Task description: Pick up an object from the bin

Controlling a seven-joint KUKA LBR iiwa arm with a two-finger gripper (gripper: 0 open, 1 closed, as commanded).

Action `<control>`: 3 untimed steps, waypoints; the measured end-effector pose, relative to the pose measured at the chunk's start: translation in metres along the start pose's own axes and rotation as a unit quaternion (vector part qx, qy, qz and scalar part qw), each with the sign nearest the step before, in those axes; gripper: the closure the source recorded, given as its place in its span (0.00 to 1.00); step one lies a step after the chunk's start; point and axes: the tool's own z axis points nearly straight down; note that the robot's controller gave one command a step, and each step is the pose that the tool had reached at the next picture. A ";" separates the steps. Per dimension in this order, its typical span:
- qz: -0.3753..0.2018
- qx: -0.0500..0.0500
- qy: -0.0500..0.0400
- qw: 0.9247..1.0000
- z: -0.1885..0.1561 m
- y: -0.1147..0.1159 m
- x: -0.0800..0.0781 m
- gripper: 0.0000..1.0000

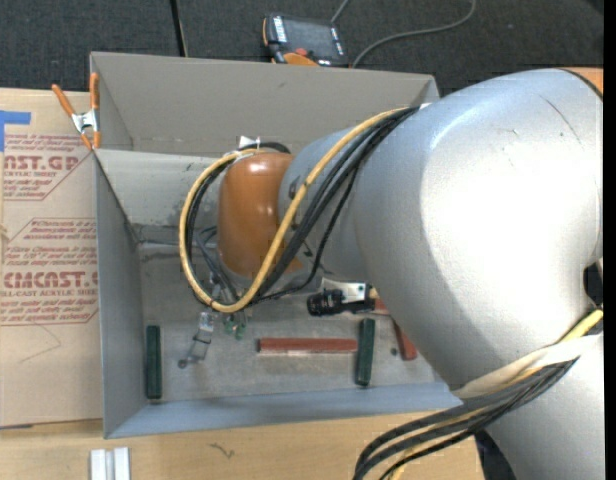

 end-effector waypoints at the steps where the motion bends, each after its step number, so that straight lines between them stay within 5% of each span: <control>1: -0.003 -0.002 -0.002 1.000 -0.087 -0.044 -0.007 0.00; 2: -0.033 0.003 0.005 0.999 -0.028 -0.109 0.006 0.00; 3: -0.035 0.000 0.002 0.999 -0.031 -0.104 0.005 1.00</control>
Offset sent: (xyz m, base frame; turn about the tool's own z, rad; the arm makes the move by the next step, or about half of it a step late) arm -0.0102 -0.0429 0.0832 -0.0079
